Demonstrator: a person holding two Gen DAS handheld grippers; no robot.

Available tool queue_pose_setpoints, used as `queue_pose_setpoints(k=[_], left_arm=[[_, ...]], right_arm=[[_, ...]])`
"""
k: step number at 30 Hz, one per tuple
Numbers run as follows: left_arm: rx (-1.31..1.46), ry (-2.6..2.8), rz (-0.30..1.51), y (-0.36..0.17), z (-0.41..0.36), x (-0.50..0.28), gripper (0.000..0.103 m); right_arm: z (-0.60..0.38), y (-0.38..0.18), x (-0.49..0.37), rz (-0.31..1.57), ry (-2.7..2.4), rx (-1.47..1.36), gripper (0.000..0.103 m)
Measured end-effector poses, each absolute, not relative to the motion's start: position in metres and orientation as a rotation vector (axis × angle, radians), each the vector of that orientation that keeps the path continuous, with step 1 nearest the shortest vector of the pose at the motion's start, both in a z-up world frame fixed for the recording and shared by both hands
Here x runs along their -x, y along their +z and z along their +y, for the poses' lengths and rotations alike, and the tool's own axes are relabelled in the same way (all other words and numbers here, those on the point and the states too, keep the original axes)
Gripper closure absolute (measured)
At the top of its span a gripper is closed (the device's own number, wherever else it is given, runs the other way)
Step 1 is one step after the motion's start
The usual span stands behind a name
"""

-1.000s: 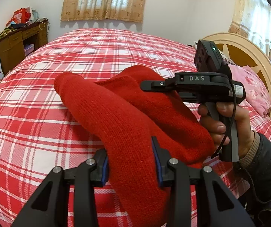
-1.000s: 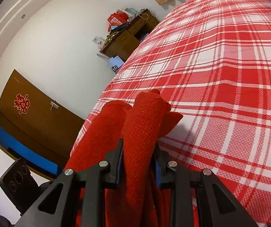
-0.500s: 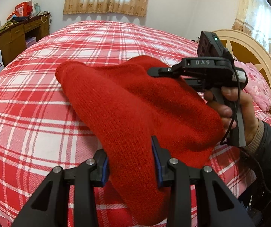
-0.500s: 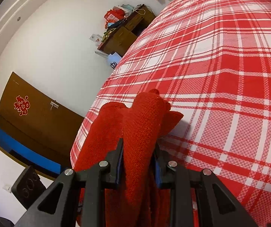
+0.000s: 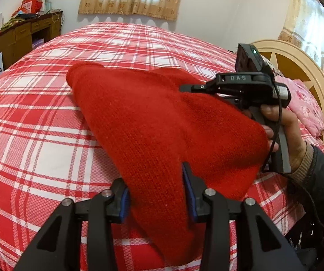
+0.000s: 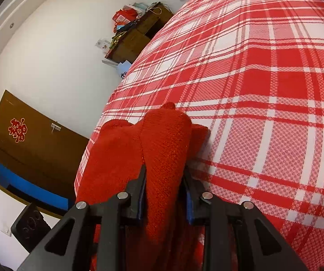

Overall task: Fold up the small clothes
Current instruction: 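Open both tools and release the folded red sweater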

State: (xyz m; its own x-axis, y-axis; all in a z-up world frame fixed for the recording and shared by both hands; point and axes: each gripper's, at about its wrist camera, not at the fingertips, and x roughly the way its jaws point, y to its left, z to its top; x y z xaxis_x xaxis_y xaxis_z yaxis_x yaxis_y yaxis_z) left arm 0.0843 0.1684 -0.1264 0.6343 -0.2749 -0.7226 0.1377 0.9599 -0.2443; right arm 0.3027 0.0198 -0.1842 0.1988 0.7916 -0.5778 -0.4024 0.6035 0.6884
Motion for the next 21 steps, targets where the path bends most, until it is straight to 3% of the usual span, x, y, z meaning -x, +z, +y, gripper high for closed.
queue_pose_setpoints(k=[7,9,15,17,21], left_arm=[[0.163,-0.182,0.802,-0.102,0.178,-0.077,0.050],[0.121,-0.129,0.745,-0.094,0.179,-0.077,0.035],[0.022,0.001,0.703,-0.103,0.184,-0.103,0.027],[0.010,0.033,0.739,-0.119,0.188,-0.114,0.026],[0.073,0.021,0.735,-0.126,0.194,-0.109,0.020]], right_arm=[[-0.020,-0.155,-0.276,1.007,0.831,-0.472,0.068],[-0.036,-0.146,-0.257,0.995,0.835,-0.486,0.068],[-0.034,-0.144,-0.196,1.056,0.869,-0.361,0.068],[-0.033,-0.147,-0.185,1.039,0.791,-0.273,0.083],[-0.057,-0.171,-0.191,1.088,0.781,-0.435,0.086]])
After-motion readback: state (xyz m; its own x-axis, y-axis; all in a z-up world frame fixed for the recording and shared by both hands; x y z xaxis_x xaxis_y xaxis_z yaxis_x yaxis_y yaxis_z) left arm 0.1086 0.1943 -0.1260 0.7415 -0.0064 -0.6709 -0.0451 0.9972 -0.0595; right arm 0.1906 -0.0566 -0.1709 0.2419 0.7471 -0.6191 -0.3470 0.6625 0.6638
